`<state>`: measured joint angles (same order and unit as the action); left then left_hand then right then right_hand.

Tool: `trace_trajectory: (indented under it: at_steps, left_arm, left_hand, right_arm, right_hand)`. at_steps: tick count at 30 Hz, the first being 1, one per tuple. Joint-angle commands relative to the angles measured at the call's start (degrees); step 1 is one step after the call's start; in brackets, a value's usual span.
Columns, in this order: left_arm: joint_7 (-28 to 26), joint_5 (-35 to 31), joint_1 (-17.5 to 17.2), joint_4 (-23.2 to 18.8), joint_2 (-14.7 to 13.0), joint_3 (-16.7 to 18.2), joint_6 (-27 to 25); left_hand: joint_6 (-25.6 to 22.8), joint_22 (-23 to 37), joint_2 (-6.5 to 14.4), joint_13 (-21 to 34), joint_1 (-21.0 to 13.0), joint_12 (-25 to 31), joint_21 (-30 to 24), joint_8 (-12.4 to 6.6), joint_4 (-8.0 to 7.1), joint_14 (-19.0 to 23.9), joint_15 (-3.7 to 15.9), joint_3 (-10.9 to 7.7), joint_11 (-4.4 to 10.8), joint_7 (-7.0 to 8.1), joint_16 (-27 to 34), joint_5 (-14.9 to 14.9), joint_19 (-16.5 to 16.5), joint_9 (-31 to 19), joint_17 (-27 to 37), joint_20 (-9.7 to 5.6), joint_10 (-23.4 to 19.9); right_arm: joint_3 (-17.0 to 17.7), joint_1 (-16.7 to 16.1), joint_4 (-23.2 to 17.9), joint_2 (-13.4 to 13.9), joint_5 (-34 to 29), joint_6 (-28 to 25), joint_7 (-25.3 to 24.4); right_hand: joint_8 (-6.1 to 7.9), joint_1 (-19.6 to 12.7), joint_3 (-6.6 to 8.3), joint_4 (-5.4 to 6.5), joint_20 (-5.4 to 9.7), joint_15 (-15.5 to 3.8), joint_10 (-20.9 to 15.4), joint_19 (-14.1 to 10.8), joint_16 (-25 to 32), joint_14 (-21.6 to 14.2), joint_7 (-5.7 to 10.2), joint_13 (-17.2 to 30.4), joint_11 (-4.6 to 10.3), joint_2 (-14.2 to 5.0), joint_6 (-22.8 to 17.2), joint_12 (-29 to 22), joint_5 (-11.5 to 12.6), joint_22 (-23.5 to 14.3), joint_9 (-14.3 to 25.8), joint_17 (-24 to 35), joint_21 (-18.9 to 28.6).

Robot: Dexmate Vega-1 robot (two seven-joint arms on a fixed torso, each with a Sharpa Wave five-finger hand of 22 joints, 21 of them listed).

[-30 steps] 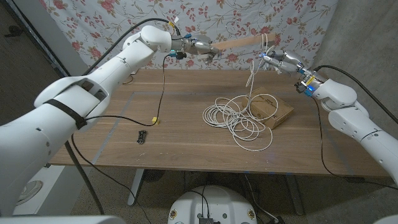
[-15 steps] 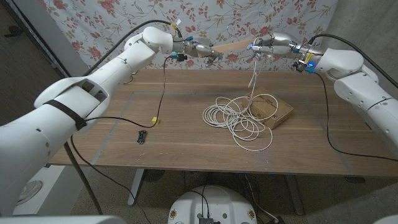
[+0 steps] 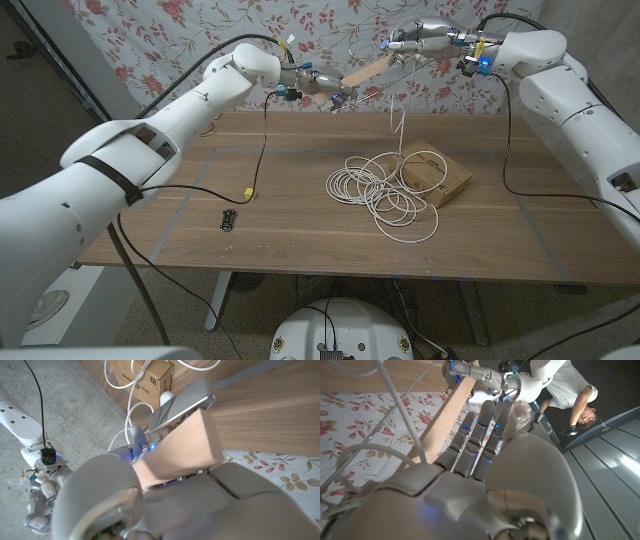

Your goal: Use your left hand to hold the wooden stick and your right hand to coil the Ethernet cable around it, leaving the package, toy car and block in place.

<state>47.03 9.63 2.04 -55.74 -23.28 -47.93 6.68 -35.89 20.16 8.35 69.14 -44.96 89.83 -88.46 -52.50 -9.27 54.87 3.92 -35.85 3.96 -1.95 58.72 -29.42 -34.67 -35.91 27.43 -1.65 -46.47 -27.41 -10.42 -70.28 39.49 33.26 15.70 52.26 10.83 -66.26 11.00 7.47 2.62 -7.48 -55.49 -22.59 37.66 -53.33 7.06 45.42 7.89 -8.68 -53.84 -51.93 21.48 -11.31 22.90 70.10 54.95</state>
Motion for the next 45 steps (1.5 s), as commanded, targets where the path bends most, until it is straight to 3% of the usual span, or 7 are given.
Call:
trace_trajectory:
  at_steps: [1,6,13,22,27,38,45]
  left_arm:
    - [2.44,-1.52,2.63,6.47,2.77,-1.83,1.54]
    - [2.84,-6.28,5.32,6.67,3.19,-5.15,-0.01]
    - [0.53,-15.76,7.32,-0.55,1.63,-9.96,-6.81]
    - [2.71,-15.59,8.51,3.99,3.94,-10.47,-5.30]
    - [3.45,-15.73,9.02,5.35,4.83,-10.84,-4.86]
    - [4.91,-14.84,10.33,11.38,7.97,-11.29,-2.32]
    - [6.69,-14.57,12.45,17.93,11.49,-12.24,-0.35]
  left_hand:
    - [-0.20,0.16,0.54,2.18,-0.31,0.45,-0.40,0.20,0.20,4.71,5.75,-0.31,0.03,-0.45,27.77,-0.06,-0.12,0.56,42.96,-0.10,-0.60]
    - [-0.92,-0.05,0.63,2.17,-0.38,0.51,-0.43,0.03,0.27,5.17,5.81,-0.36,-0.31,-0.68,27.91,-0.04,-0.70,0.90,42.95,-0.33,-0.83]
    - [-1.81,-0.60,0.51,2.16,-0.58,0.47,-0.26,-0.09,0.50,5.19,6.22,-0.40,-0.15,-0.90,27.87,-0.03,-1.06,1.52,42.95,-0.63,-0.91]
    - [-1.92,-0.06,0.43,2.17,-0.71,0.45,-0.61,0.18,0.56,5.05,5.90,-0.42,-0.05,-0.85,27.82,-0.02,-0.63,2.27,42.97,-0.46,-0.89]
    - [-1.93,-0.22,0.40,2.18,-0.75,0.46,-0.47,0.27,0.56,5.04,5.74,-0.42,-0.15,-0.91,27.82,-0.02,-0.49,2.54,42.97,-0.34,-0.90]
    - [-1.91,-0.34,0.33,2.18,-0.84,0.48,-0.43,0.23,0.55,5.02,5.72,-0.39,-0.20,-0.91,27.82,-0.03,-0.39,2.77,42.98,-0.21,-0.95]
    - [-2.47,-0.66,0.65,2.17,-1.14,0.53,-0.71,-0.13,0.66,5.92,5.93,-0.60,-0.63,-1.48,28.07,-0.04,-1.98,2.88,42.96,-0.80,-1.31]
  right_arm:
    - [-1.58,4.19,0.54,-1.44,-2.58,-10.18,-7.93]
    - [-5.93,6.28,-10.85,3.79,-10.64,-26.29,-13.82]
    - [-15.00,16.56,-4.67,0.57,-15.50,-36.21,-1.50]
    - [-24.34,31.76,31.86,-15.68,-19.32,-18.00,25.24]
    - [-25.37,36.91,48.63,-22.26,-18.83,-10.77,25.25]
    - [-13.62,31.73,44.71,-18.46,-10.22,-11.13,20.07]
    - [-11.13,20.77,8.13,-6.12,-9.29,-36.77,4.11]
  right_hand:
    - [0.19,-2.34,0.79,-0.94,2.46,-4.88,-1.53,-1.35,2.05,-1.38,-6.98,-1.23,-0.22,-2.15,-6.01,0.20,-1.02,-0.24,-0.44,0.49,1.63]
    - [0.04,-3.66,0.92,-2.89,-0.23,-4.56,-4.07,-3.70,6.48,-4.96,-8.02,-2.45,-0.56,-2.35,-6.78,0.01,-3.31,-0.57,-1.53,0.04,4.39]
    - [-0.28,-4.72,1.77,-4.13,-2.46,-4.40,-4.65,-4.17,8.24,-5.50,-9.67,-3.06,-1.95,-2.59,-6.01,0.27,-5.18,-0.53,-2.49,-0.95,6.29]
    - [-0.29,-5.87,4.43,-4.58,-3.79,-3.35,-4.84,-4.95,13.67,-6.52,-11.84,-1.50,-3.72,-3.32,-4.22,-0.66,-7.71,-0.57,-3.27,0.65,9.28]
    - [0.50,-6.07,5.95,-4.72,-4.74,-2.99,-4.95,-6.31,16.19,-7.03,-12.36,-0.70,-4.43,-2.87,-4.11,-1.18,-9.14,-0.53,-2.58,0.71,11.32]
    - [2.66,-4.26,7.59,-4.65,-4.57,-2.97,-3.08,-7.71,20.16,-6.67,-12.42,4.16,-4.58,-2.27,-4.78,-3.23,-10.61,-0.03,-0.51,0.55,14.69]
    - [2.88,-3.51,8.32,-4.69,-4.28,-3.43,-3.35,-8.59,21.55,-7.12,-12.48,4.09,-4.32,-2.27,-3.79,-3.11,-10.67,0.17,0.16,0.46,16.08]
